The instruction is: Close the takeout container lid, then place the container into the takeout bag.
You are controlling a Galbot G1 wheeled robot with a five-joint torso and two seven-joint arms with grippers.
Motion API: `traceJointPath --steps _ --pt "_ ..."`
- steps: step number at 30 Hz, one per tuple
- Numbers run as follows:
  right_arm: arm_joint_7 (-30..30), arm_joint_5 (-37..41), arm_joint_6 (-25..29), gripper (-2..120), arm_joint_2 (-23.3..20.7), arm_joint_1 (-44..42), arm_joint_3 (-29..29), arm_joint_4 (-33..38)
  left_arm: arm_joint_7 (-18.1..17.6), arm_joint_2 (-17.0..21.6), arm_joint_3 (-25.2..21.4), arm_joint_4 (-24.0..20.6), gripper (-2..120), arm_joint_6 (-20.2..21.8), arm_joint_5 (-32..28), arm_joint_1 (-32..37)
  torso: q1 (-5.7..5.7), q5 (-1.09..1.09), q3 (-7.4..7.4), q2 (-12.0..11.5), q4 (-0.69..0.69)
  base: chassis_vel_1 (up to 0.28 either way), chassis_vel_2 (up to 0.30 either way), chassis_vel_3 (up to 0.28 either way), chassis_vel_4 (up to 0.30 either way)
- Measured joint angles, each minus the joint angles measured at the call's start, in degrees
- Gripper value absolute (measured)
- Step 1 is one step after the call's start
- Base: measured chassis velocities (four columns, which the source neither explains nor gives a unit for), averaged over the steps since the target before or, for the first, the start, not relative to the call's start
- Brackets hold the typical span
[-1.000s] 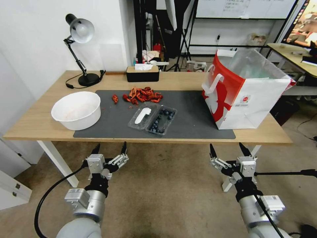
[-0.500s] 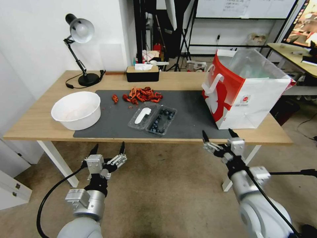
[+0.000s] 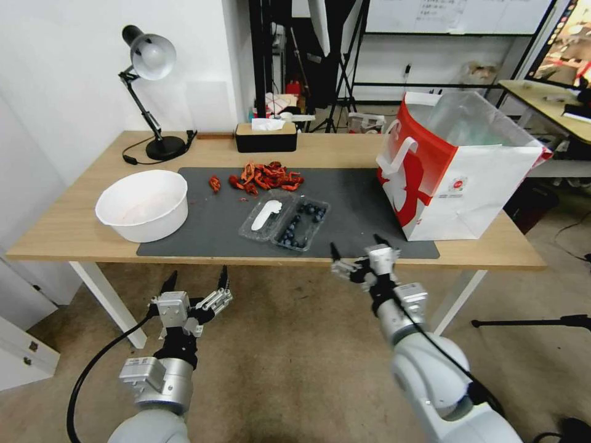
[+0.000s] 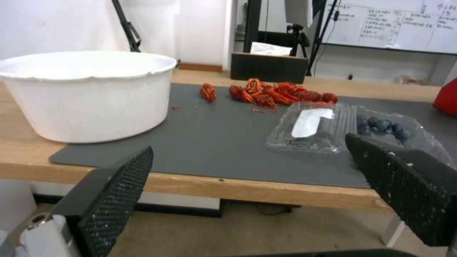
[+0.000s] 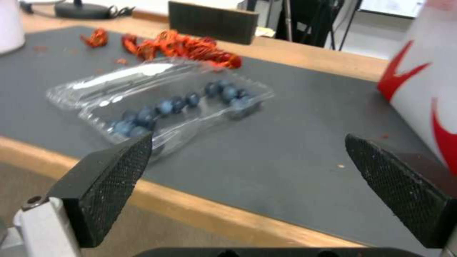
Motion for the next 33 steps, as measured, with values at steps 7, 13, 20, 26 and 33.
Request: traceJointPath --steps 7,13,20,26,33 --pt "-0.3 -5.1 -2.1 100 1.7 3.6 -3.6 -3.1 -0.1 -0.1 0.0 0.1 100 -0.2 0.2 0.1 0.00 0.01 0.00 0.0 0.02 0.000 0.000 0.000 0.000" --pt "-0.5 -9.4 -4.4 100 3.2 5.8 -6.1 -5.6 -0.2 -0.2 -0.2 0.1 100 -0.4 0.2 0.2 0.00 0.01 0.00 0.0 0.01 0.000 0.000 0.000 0.000" --pt "-2.0 -11.9 -6.3 100 4.0 7.5 -7.4 -7.2 -0.3 -0.2 -0.3 0.5 100 -0.6 0.0 0.0 0.00 0.01 0.00 0.0 0.01 0.000 0.000 0.000 0.000" --pt "-2.1 -12.1 -8.1 100 4.2 9.1 -8.2 -8.7 -0.4 -0.3 -0.3 0.9 100 -0.7 -0.2 -0.3 0.00 0.01 -0.01 0.0 0.01 0.000 0.000 0.000 0.000" --pt "-2.2 -12.1 -8.7 100 4.5 10.2 -8.8 -9.8 -0.5 -0.3 -0.4 1.3 100 -1.2 -0.2 -0.3 0.00 0.01 -0.01 0.0 0.01 0.000 0.000 0.000 0.000"
